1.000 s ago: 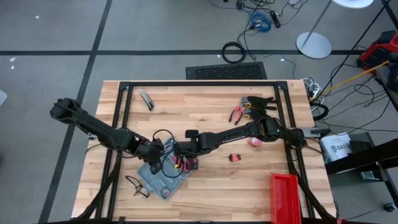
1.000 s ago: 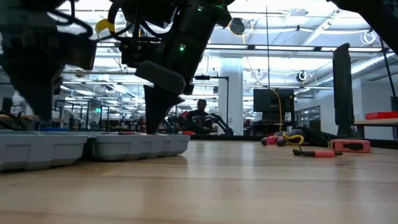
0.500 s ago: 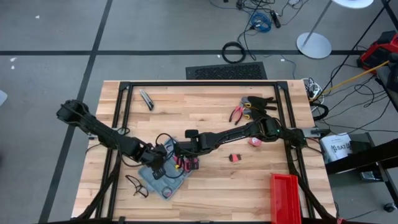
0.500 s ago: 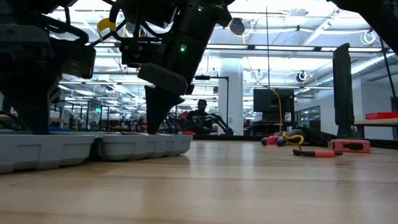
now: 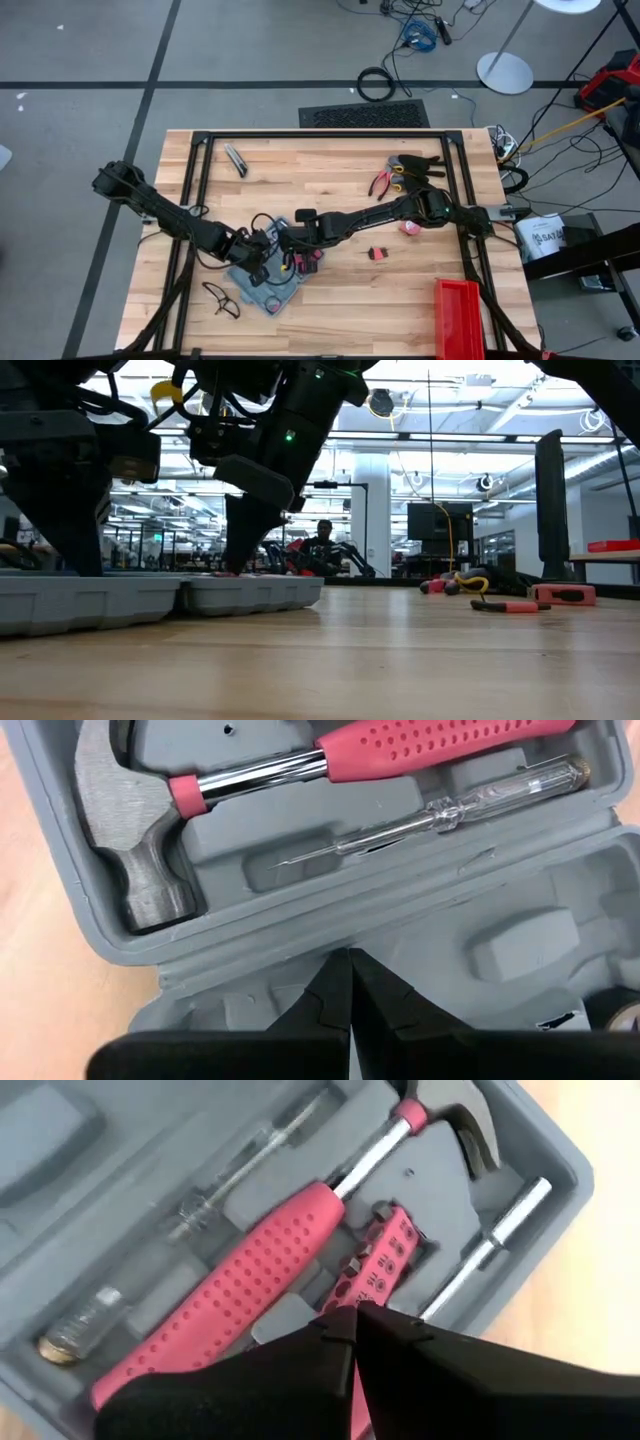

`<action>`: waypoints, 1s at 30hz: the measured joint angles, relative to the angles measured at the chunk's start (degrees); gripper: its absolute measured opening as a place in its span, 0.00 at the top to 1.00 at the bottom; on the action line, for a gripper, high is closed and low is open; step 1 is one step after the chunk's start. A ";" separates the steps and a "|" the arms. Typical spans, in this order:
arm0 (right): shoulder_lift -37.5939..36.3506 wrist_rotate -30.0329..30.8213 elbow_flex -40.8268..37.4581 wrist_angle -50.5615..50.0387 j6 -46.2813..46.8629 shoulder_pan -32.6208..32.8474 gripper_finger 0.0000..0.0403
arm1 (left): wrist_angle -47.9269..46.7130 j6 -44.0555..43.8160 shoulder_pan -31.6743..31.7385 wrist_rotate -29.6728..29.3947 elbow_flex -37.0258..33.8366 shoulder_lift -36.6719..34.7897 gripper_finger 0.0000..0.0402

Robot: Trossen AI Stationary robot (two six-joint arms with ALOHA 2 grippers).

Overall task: Prefit tool cases
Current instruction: Put the pink terminal block into the gray prefit tool case

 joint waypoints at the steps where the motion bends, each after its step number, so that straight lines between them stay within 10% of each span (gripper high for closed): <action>1: -0.01 -0.98 0.00 0.63 0.00 -0.02 1.00 | 0.30 0.00 0.00 -0.18 -0.06 0.02 1.00; 30: -0.08 1.97 -3.54 6.37 0.00 -1.93 1.00 | 1.18 -0.11 0.11 -1.74 -0.13 0.37 1.00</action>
